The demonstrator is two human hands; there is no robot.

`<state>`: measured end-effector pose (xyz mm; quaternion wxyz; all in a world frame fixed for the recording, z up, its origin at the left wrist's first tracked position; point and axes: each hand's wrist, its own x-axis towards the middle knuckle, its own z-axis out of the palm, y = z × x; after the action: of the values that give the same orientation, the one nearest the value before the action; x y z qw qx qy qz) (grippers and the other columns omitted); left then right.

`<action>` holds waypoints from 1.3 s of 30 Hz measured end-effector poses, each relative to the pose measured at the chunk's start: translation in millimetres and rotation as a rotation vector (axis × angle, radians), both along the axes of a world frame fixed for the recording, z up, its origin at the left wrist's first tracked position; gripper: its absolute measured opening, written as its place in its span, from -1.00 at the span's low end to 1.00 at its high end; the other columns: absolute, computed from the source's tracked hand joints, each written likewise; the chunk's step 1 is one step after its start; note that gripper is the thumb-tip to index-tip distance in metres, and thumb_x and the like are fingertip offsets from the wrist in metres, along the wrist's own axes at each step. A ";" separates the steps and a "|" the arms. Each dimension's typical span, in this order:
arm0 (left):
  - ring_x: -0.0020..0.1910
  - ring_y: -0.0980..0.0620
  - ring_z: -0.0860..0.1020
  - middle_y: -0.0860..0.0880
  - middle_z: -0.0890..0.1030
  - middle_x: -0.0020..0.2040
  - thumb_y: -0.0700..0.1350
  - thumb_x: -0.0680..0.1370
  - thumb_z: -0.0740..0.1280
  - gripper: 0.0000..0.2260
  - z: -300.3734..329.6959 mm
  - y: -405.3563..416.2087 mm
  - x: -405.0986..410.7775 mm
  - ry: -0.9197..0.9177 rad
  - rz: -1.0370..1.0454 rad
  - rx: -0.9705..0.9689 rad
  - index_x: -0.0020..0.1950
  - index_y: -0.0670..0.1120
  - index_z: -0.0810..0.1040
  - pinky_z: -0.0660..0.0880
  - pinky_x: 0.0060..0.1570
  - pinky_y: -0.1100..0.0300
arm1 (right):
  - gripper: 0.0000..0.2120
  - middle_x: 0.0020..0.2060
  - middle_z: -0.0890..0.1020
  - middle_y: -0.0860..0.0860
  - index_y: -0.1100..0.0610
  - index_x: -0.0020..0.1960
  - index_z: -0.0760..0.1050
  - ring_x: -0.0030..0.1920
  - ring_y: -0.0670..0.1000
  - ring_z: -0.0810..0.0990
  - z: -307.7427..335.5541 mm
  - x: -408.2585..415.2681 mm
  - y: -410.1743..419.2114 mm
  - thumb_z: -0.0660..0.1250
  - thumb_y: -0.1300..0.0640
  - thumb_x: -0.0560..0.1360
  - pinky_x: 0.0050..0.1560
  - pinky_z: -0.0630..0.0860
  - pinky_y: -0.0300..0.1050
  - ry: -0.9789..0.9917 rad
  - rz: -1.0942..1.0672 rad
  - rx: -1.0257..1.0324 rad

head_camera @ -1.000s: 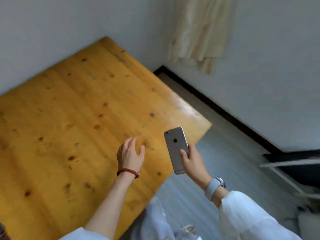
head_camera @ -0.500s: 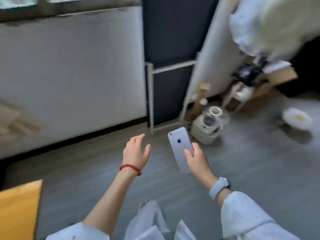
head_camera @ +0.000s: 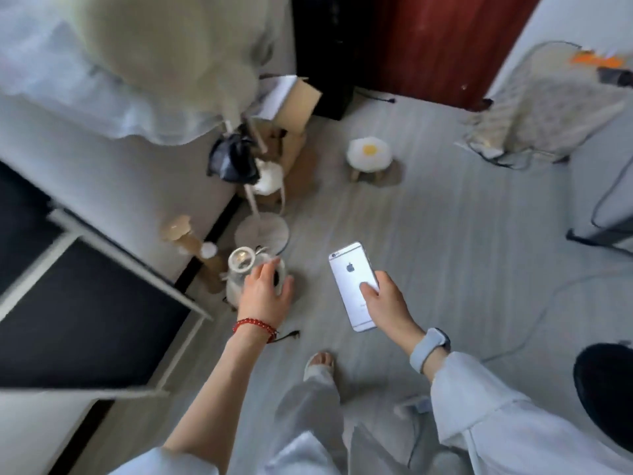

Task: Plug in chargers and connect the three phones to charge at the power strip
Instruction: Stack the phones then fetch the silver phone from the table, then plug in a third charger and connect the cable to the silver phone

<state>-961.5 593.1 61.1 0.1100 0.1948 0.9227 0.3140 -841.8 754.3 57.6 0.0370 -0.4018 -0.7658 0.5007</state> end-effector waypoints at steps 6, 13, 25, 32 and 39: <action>0.22 -0.24 0.43 -0.29 0.51 0.18 -0.14 0.48 0.30 -0.64 13.1 156.3 -96.1 -0.041 -0.183 -0.018 0.25 -0.22 0.42 0.35 0.22 -0.01 | -0.89 -0.11 0.51 0.05 0.21 0.01 0.38 -0.10 0.09 0.48 16.8 -49.7 123.1 0.16 0.21 0.52 -0.20 0.31 -0.13 -0.017 -0.208 -0.032; 0.25 -0.22 0.41 -0.25 0.48 0.22 -0.10 0.50 0.27 -0.64 10.3 393.2 -135.6 -0.003 -0.557 -0.012 0.27 -0.16 0.40 0.37 0.24 -0.09 | -0.87 -0.14 0.49 0.04 0.23 0.02 0.39 -0.13 0.06 0.46 6.1 -52.4 295.4 0.17 0.21 0.51 -0.25 0.25 -0.18 0.016 -0.520 -0.013; 0.28 -0.19 0.39 -0.21 0.46 0.28 -0.08 0.50 0.26 -0.62 20.6 753.9 -171.1 -0.054 -0.662 -0.009 0.30 -0.12 0.38 0.35 0.27 -0.05 | -0.88 -0.15 0.48 0.01 0.15 0.04 0.38 -0.15 0.07 0.46 13.6 -89.5 649.3 0.15 0.16 0.53 -0.26 0.31 -0.17 -0.003 -0.625 -0.012; 0.32 -0.14 0.35 -0.14 0.42 0.33 -0.02 0.51 0.23 -0.60 6.9 911.2 -222.8 -0.027 -0.706 -0.090 0.34 -0.08 0.33 0.33 0.30 -0.08 | -0.93 -0.15 0.50 0.05 0.14 0.00 0.37 -0.18 0.06 0.47 10.7 -139.4 830.3 0.15 0.19 0.52 -0.37 0.33 -0.20 0.052 -0.676 -0.033; 0.34 -0.14 0.32 -0.14 0.39 0.36 0.02 0.52 0.21 -0.55 -1.8 1109.6 -302.1 -0.018 -0.720 -0.087 0.38 -0.07 0.26 0.32 0.31 -0.08 | -0.95 -0.28 0.45 -0.02 0.13 -0.11 0.33 -0.26 0.03 0.44 9.9 -206.3 1028.1 0.14 0.18 0.53 -0.39 0.30 -0.22 0.013 -0.703 -0.013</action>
<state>-1263.6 1702.7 59.3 0.2300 0.4994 0.8066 0.2172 -1048.1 1782.4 67.5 0.2095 -0.6382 -0.5772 0.4645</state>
